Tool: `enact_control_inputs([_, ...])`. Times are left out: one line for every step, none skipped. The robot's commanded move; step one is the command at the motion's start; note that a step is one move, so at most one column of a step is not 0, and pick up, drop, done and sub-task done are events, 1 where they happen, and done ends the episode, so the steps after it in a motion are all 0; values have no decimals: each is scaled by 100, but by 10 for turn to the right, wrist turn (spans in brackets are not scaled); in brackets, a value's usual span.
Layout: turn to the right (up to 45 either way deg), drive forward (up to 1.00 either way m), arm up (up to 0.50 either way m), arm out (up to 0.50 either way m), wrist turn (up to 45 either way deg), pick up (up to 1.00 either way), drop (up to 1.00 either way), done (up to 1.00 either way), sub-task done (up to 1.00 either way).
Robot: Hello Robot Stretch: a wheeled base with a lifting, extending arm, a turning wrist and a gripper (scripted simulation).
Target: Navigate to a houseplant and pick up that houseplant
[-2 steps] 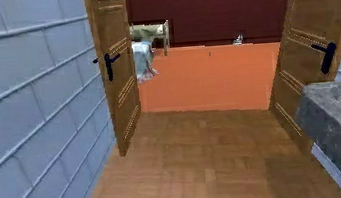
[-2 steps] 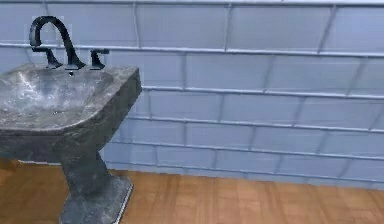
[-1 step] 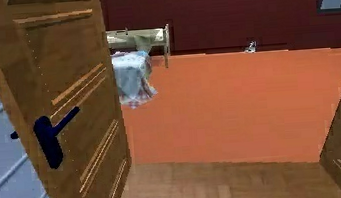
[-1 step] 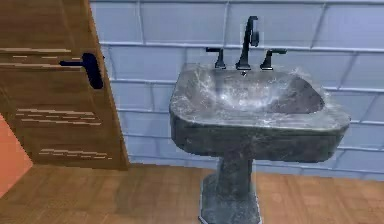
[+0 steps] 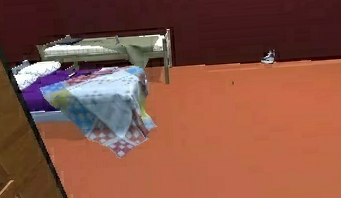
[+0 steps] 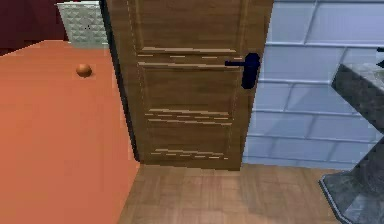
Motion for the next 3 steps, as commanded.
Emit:
enact_control_inputs([60, 0, 0, 0, 0, 0, 0, 0, 0])
enact_control_inputs([0, 70, 0, 0, 0, 0, 0, 0, 0])
enact_control_inputs([-300, 0, 0, 0, 0, 0, 0, 0, 0])
